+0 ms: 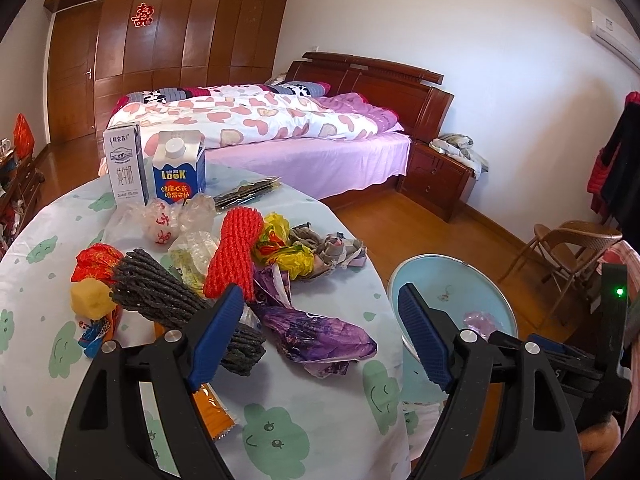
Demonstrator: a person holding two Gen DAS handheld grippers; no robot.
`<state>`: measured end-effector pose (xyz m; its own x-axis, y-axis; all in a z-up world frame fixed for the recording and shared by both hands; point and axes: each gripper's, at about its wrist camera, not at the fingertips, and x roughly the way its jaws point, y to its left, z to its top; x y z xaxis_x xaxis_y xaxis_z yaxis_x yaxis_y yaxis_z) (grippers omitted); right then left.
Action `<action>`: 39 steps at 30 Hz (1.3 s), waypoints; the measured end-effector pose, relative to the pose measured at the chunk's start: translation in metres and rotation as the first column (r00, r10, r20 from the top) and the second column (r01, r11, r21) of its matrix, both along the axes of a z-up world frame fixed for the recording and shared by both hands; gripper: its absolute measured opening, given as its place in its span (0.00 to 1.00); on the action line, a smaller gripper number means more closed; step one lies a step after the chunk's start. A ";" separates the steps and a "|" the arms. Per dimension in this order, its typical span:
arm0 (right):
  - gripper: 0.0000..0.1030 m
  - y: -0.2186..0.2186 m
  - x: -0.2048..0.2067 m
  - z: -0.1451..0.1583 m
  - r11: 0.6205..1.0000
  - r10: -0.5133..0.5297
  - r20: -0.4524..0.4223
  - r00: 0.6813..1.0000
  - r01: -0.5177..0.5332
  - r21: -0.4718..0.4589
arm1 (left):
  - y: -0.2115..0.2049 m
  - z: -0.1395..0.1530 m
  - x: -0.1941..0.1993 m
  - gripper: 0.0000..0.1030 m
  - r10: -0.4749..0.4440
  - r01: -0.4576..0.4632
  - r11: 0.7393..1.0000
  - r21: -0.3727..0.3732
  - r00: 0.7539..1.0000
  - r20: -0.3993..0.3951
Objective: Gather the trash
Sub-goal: 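Carry both bags to the blue bin and open both grippers to drop them, then grasp the black rope bundle with the right gripper while the left grasps the yellow sponge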
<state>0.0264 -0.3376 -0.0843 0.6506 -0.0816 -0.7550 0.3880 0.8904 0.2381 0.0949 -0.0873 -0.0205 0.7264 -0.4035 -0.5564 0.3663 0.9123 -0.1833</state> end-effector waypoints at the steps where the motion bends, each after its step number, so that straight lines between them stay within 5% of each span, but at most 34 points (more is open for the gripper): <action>1: 0.87 -0.002 0.001 -0.002 0.999 0.020 0.001 1.000 -0.020 0.044 | 0.000 0.000 0.000 0.76 0.002 -0.002 1.000 0.000 1.000 0.000; 5: 0.87 -0.015 0.010 -0.008 0.976 0.008 0.001 1.000 -0.008 0.216 | 0.002 0.001 0.000 0.77 0.012 -0.012 1.000 -0.002 1.000 -0.002; 11: 0.87 -0.024 0.016 -0.002 0.961 -0.052 0.019 0.998 0.045 0.271 | 0.008 0.002 0.002 0.77 0.029 -0.029 1.000 -0.005 1.000 0.000; 25: 0.87 0.055 0.031 0.032 0.997 0.065 0.150 0.987 -0.057 -0.053 | 0.088 -0.008 0.017 0.78 0.203 -0.201 0.977 0.063 0.979 -0.023; 39: 0.84 0.142 0.034 0.039 0.929 0.276 0.223 0.935 -0.201 -0.310 | 0.135 -0.029 0.025 0.77 0.274 -0.266 0.958 0.105 0.959 -0.070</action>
<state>0.0607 -0.1958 -0.0455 0.8455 -0.0811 -0.5278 0.1145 0.9929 0.0309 0.1197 0.0482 -0.0498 0.7508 -0.1423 -0.6451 0.0914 0.9895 -0.1118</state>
